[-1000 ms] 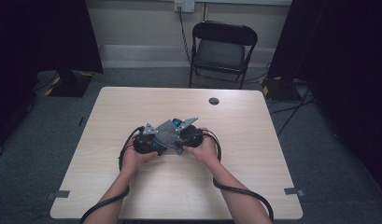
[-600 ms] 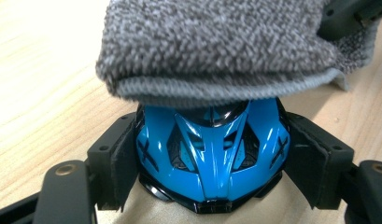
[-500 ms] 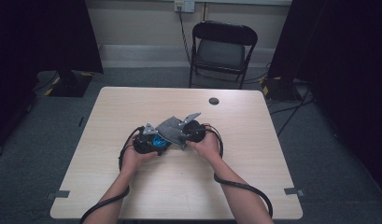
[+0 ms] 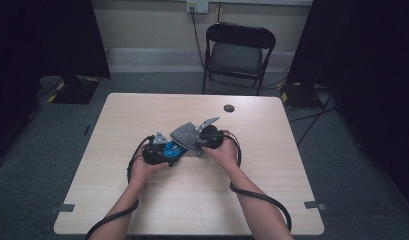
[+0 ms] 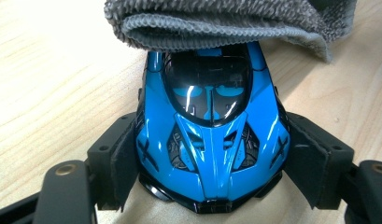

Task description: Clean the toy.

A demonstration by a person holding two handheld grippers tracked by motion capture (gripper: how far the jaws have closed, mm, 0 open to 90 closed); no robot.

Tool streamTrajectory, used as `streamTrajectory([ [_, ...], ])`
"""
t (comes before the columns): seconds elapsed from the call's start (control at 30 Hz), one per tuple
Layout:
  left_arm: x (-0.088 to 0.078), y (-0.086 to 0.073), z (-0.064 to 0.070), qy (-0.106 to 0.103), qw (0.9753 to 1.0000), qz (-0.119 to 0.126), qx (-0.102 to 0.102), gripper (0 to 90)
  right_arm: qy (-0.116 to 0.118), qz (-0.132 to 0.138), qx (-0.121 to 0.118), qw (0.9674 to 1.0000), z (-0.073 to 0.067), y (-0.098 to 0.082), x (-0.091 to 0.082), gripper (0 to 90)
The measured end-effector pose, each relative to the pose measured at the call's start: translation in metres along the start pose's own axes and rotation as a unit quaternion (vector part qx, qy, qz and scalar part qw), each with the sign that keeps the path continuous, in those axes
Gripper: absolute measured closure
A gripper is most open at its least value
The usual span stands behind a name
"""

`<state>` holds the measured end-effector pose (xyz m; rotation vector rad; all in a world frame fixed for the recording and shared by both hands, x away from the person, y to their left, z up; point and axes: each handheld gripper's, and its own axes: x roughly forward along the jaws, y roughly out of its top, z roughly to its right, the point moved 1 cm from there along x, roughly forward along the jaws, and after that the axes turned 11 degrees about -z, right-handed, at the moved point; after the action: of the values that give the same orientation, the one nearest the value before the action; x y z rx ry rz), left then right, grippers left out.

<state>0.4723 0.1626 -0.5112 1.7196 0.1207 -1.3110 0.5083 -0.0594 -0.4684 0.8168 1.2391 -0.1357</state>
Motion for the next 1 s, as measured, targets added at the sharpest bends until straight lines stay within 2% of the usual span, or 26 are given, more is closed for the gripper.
streamTrajectory([
  [0.5, 0.0, 0.0, 0.0, 0.0, 1.0, 0.0, 0.0, 25.3, -0.01, 0.0, 0.028, 0.9995, 0.017, -0.011, -0.005, 68.6],
  [0.7, 0.0, 0.0, 0.0, 0.001, 1.0, 0.0, 0.0, 25.2, -0.016, -0.001, 0.053, 0.9985, 0.03, -0.026, -0.006, 68.5],
  [0.87, 0.0, 0.0, 0.0, 0.001, 1.0, 0.001, -0.001, 25.0, -0.031, -0.002, 0.068, 0.9972, 0.039, -0.039, -0.012, 68.5],
  [1.0, 0.0, 0.0, 0.0, 0.003, 1.0, -0.002, -0.002, 23.4, -0.03, 0.0, 0.072, 0.9969, 0.045, -0.05, -0.019, 68.5],
])
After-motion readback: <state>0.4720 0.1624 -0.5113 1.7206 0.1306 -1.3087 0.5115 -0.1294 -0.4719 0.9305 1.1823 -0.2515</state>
